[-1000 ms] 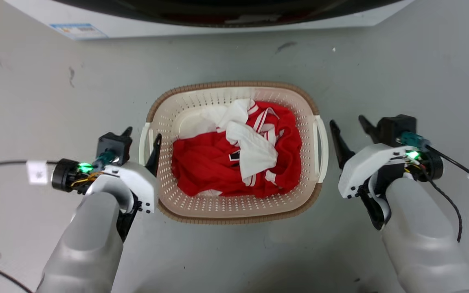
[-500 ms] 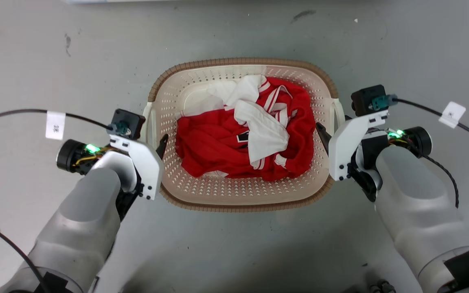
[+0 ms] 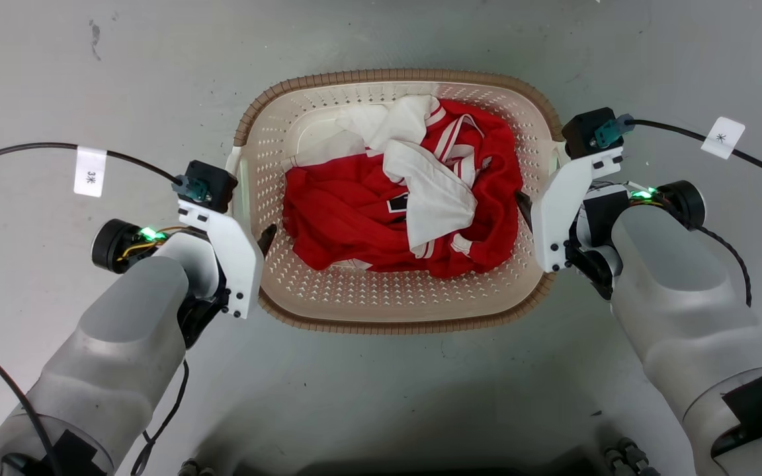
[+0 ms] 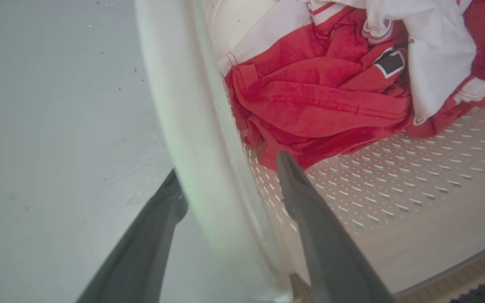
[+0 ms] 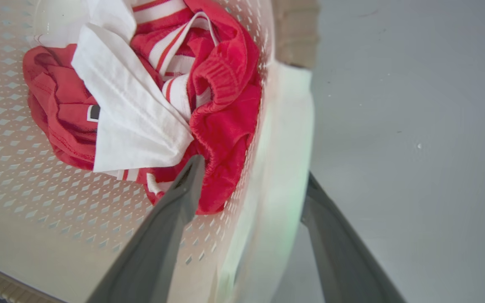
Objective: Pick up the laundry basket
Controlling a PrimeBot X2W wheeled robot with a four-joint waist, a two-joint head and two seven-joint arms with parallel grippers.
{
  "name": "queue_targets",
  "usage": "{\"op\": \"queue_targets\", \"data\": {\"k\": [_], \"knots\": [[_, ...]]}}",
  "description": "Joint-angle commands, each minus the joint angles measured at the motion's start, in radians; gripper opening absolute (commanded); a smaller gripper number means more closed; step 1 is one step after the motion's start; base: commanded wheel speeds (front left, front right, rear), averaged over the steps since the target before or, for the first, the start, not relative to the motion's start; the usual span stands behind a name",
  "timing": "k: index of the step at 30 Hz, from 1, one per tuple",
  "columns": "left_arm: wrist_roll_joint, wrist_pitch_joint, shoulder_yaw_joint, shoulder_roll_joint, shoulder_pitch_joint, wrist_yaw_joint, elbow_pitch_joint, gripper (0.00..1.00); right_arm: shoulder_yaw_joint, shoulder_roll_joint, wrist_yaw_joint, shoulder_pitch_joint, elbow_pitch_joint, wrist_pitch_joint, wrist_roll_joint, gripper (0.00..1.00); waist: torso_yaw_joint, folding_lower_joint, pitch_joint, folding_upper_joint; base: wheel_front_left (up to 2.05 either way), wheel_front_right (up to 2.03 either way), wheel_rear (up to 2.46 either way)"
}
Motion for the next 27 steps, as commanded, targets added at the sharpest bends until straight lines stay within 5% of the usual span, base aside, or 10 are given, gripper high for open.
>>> {"op": "queue_targets", "data": {"k": [1,7,9,10,11,12,13,14,27], "knots": [[-0.016,0.000,-0.014,0.005,-0.015,0.001,0.001,1.00,0.005,-0.001,-0.001,-0.015,0.000,0.004,0.011,1.00,0.001,-0.0001,0.005,-0.0001,0.00,0.00,0.00],[-0.074,0.001,-0.080,0.011,-0.037,0.001,0.011,1.00,0.022,-0.001,-0.001,-0.020,0.009,-0.005,0.030,1.00,0.001,-0.0001,0.017,-0.0001,0.00,0.00,0.00],[-0.096,-0.002,-0.099,0.013,-0.044,0.001,0.007,0.00,0.022,-0.001,-0.001,-0.021,0.015,-0.008,0.036,1.00,0.000,-0.0001,0.021,-0.0001,0.00,0.00,0.00],[-0.112,0.007,-0.112,0.012,-0.043,0.001,-0.002,0.00,0.024,-0.001,-0.001,-0.018,0.018,-0.003,0.039,1.00,0.000,-0.0001,0.023,-0.0001,0.00,0.00,0.00],[-0.126,0.013,-0.122,0.016,-0.044,0.001,-0.006,0.00,0.026,-0.001,-0.001,-0.017,0.020,0.002,0.040,0.71,0.000,-0.0001,0.025,-0.0001,0.00,0.00,0.00],[-0.126,0.013,-0.122,0.016,-0.044,0.001,-0.006,0.00,0.026,-0.001,-0.001,-0.017,0.020,0.002,0.040,0.71,0.000,-0.0001,0.025,-0.0001,0.00,0.00,0.00],[-0.138,0.017,-0.131,0.021,-0.047,0.001,-0.010,0.00,0.029,-0.001,-0.001,-0.018,0.020,0.005,0.043,0.19,0.000,-0.0001,0.028,-0.0001,0.00,0.00,0.00],[-0.148,0.017,-0.141,0.025,-0.053,0.001,-0.013,0.00,0.031,-0.001,-0.001,-0.019,0.020,0.004,0.049,0.00,0.000,-0.0001,0.030,-0.0001,0.00,0.00,0.00],[-0.262,0.012,-0.253,0.056,-0.074,0.000,-0.027,0.00,0.047,-0.004,0.001,-0.027,0.048,-0.004,0.053,0.00,-0.002,-0.0001,-0.003,-0.0001,0.00,0.00,0.00]]}}
